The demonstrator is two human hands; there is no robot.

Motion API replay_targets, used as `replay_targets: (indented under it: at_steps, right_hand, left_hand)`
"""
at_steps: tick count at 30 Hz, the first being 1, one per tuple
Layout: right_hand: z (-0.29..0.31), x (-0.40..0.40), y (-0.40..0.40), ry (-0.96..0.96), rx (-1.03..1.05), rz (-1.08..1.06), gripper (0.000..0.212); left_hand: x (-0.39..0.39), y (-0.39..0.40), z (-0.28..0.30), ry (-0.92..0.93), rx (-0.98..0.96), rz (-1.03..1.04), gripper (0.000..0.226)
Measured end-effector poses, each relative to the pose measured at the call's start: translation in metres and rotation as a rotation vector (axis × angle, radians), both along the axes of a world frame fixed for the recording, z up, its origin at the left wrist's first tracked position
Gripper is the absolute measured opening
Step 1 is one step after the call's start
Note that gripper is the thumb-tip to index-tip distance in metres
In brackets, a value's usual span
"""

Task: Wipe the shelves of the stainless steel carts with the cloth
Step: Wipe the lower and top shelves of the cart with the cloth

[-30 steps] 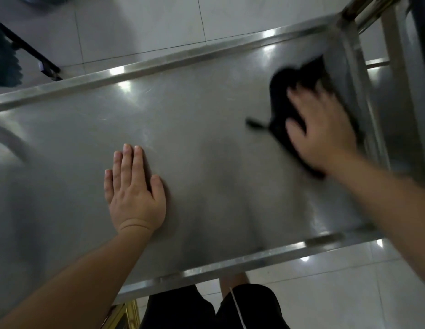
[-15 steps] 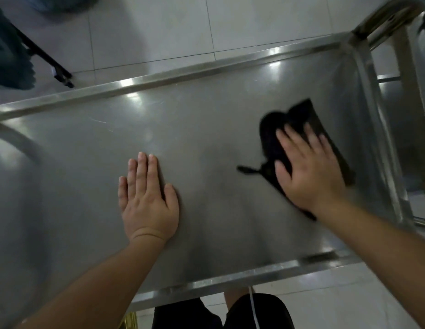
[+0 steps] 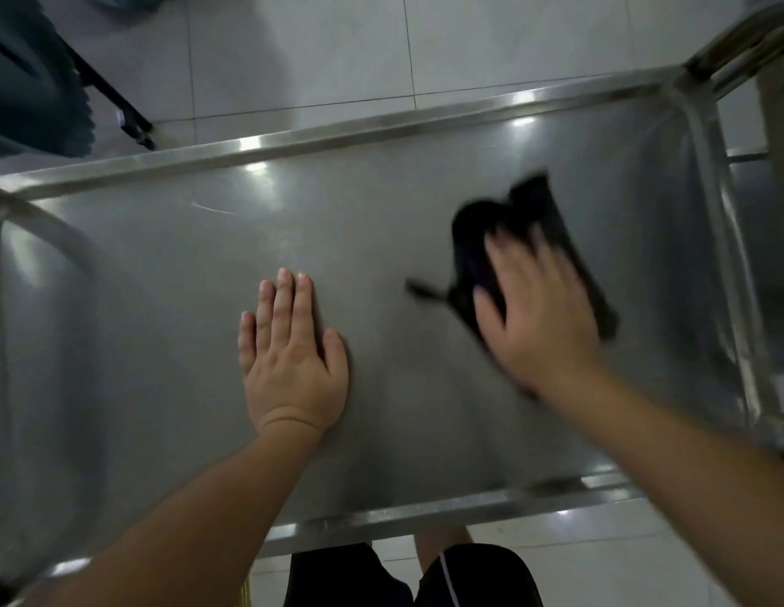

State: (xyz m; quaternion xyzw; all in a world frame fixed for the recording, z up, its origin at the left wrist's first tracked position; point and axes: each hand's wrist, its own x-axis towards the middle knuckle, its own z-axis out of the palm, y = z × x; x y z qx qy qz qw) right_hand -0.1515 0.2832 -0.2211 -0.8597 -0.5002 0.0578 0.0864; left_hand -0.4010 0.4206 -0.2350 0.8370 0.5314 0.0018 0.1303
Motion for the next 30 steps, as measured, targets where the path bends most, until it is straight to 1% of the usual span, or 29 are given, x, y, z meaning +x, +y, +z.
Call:
replay_targets:
  at_steps: [3,4,6,8,10,13,18,21,23,25,27,30]
  right_hand:
    - [0.006,-0.089,-0.111,0.067,-0.109,0.114,0.066]
    - [0.008,-0.111,-0.137,0.081,-0.153,0.144,0.067]
    - [0.01,-0.133,-0.158,0.113,-0.221,0.141,0.067]
    - [0.006,-0.126,-0.142,0.103,-0.229,0.136,0.067]
    - [0.001,-0.104,-0.099,0.081,-0.175,0.138,0.065]
    - [-0.007,-0.065,-0.007,0.029,-0.067,0.095,0.064]
    - [-0.007,-0.001,0.151,0.056,-0.063,-0.02,0.071]
    - [-0.007,0.011,0.208,0.065,-0.06,-0.061,0.073]
    - [-0.011,0.009,0.213,0.064,-0.063,-0.067,0.073]
    - [-0.011,-0.003,0.194,0.068,-0.053,-0.038,0.072]
    - [-0.009,-0.029,0.156,0.051,-0.033,-0.007,0.068]
    - [-0.001,-0.093,0.064,0.032,-0.043,0.029,0.064]
  left_hand:
    - [-0.001,-0.001,-0.001,-0.009,0.003,0.0,0.075]
    - [-0.002,-0.002,-0.001,-0.01,0.006,-0.003,0.075]
    - [-0.004,-0.003,-0.003,-0.013,0.016,-0.002,0.075]
    - [-0.004,-0.002,-0.004,-0.016,0.02,-0.004,0.075]
    - [-0.002,-0.002,-0.005,-0.019,0.026,-0.005,0.074]
    - [-0.002,-0.002,-0.006,-0.02,0.038,-0.007,0.074]
    - [-0.001,-0.002,-0.006,-0.028,0.025,0.0,0.074]
    - [0.0,-0.002,-0.006,-0.042,0.036,-0.005,0.075]
    - [-0.001,-0.001,-0.007,-0.035,0.035,-0.01,0.074]
    - [-0.001,-0.002,-0.007,-0.021,0.024,-0.017,0.074]
    - [-0.001,-0.001,-0.005,-0.029,0.01,-0.018,0.074]
    - [-0.001,0.002,0.0,-0.038,-0.033,-0.024,0.074]
